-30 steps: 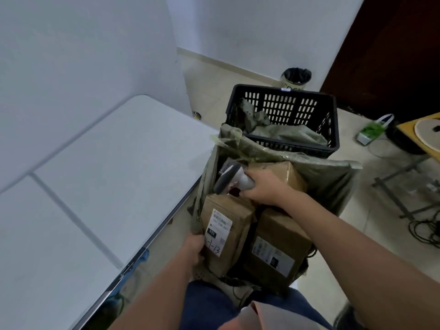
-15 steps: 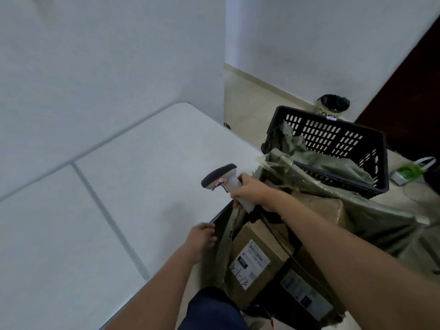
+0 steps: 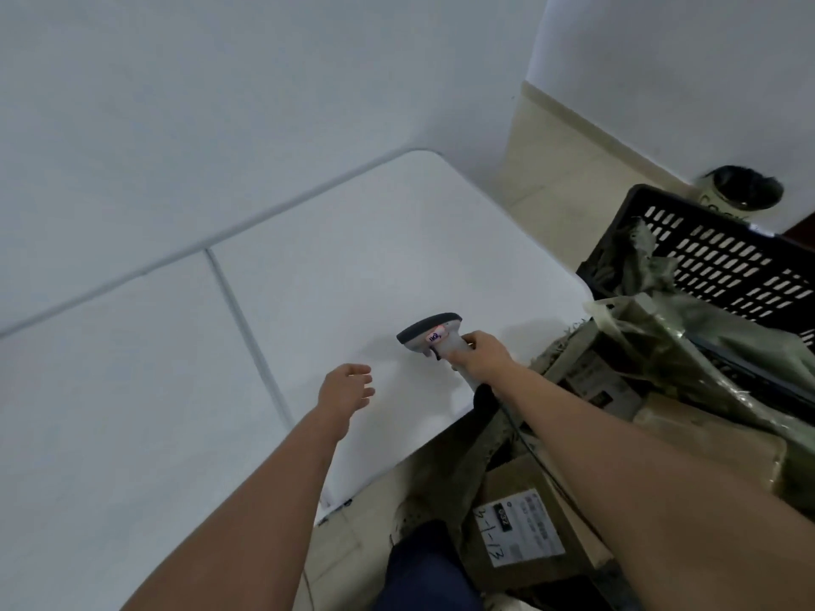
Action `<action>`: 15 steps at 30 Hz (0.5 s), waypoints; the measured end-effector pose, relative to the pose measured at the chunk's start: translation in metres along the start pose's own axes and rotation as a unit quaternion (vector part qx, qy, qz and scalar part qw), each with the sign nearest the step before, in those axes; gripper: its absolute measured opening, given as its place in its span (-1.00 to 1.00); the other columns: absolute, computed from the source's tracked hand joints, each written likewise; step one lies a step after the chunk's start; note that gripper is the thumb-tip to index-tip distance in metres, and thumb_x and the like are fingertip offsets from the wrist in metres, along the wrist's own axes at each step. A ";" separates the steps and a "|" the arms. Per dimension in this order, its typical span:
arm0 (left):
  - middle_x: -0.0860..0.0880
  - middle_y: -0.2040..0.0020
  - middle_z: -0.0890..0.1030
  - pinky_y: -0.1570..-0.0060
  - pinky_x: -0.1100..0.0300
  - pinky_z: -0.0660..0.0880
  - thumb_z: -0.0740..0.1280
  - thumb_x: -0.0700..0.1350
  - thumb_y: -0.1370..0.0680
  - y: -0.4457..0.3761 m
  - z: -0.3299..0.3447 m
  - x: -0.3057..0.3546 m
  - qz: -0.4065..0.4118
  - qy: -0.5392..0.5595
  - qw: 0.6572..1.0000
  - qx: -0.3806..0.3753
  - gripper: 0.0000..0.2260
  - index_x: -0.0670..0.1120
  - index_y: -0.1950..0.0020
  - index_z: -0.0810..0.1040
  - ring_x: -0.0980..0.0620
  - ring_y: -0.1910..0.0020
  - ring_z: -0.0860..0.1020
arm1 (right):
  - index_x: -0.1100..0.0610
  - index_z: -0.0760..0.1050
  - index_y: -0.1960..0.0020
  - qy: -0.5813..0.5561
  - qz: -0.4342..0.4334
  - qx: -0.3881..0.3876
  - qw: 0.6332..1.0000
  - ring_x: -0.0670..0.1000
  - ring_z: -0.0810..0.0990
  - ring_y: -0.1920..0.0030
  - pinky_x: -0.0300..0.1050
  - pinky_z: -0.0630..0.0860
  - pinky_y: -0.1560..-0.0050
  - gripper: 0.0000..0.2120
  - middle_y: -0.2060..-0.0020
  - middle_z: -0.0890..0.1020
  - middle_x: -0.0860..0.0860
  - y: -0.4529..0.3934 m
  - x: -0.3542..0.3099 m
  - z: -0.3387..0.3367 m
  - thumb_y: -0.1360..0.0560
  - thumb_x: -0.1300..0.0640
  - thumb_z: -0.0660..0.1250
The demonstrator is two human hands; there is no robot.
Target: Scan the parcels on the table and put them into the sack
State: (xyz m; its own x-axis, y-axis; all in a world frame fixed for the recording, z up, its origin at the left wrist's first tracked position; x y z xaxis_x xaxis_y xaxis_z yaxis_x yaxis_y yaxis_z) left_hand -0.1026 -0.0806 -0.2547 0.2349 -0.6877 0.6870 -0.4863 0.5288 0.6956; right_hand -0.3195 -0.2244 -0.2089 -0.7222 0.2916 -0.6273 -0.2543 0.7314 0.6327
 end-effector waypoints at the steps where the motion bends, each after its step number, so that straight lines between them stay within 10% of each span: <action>1: -0.17 -0.12 0.62 -0.05 0.08 0.57 0.23 -0.28 -0.62 -0.005 0.000 0.000 0.000 -0.001 1.000 -0.001 -0.84 -0.15 -0.11 0.57 -0.08 0.07 0.62 | 0.20 0.41 -0.29 0.017 -0.003 -0.003 1.000 0.07 0.52 -0.02 -0.10 0.42 0.04 -0.57 -0.07 0.58 0.11 -0.005 -0.003 0.005 -0.54 -0.02 0.35; 11: -0.14 -0.17 0.58 -0.08 0.08 0.57 0.21 -0.27 -0.63 -0.029 0.007 0.010 0.000 0.003 1.000 -0.012 -0.83 -0.12 -0.12 0.56 -0.07 0.03 0.61 | 0.21 0.50 -0.18 0.128 -0.035 0.041 0.990 0.13 0.50 0.04 -0.05 0.43 0.06 -0.62 -0.10 0.56 0.17 -0.045 -0.003 -0.002 -0.58 -0.09 0.26; 15: -0.15 -0.19 0.57 -0.04 0.09 0.57 0.19 -0.27 -0.63 -0.032 0.007 0.018 0.005 -0.003 1.000 -0.016 -0.83 -0.12 -0.11 0.55 -0.07 0.02 0.60 | 0.14 0.40 -0.40 0.139 -0.021 0.059 0.988 0.20 0.47 -0.25 0.14 0.45 -0.24 -0.45 -0.30 0.43 0.15 -0.052 -0.004 -0.008 -0.50 -0.10 0.35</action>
State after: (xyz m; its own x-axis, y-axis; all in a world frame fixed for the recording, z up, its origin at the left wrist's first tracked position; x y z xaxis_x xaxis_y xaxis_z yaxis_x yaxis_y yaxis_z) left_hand -0.0889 -0.1136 -0.2663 0.2253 -0.6844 0.6934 -0.4613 0.5519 0.6947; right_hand -0.3085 -0.2692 -0.2357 -0.8653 0.0913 -0.4929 -0.2230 0.8104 0.5417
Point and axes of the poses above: each hand's wrist, its own y-axis away from the middle knuckle, its own z-axis out of the palm, x = y × z, the point moved 10 cm from there along -y, towards the middle knuckle
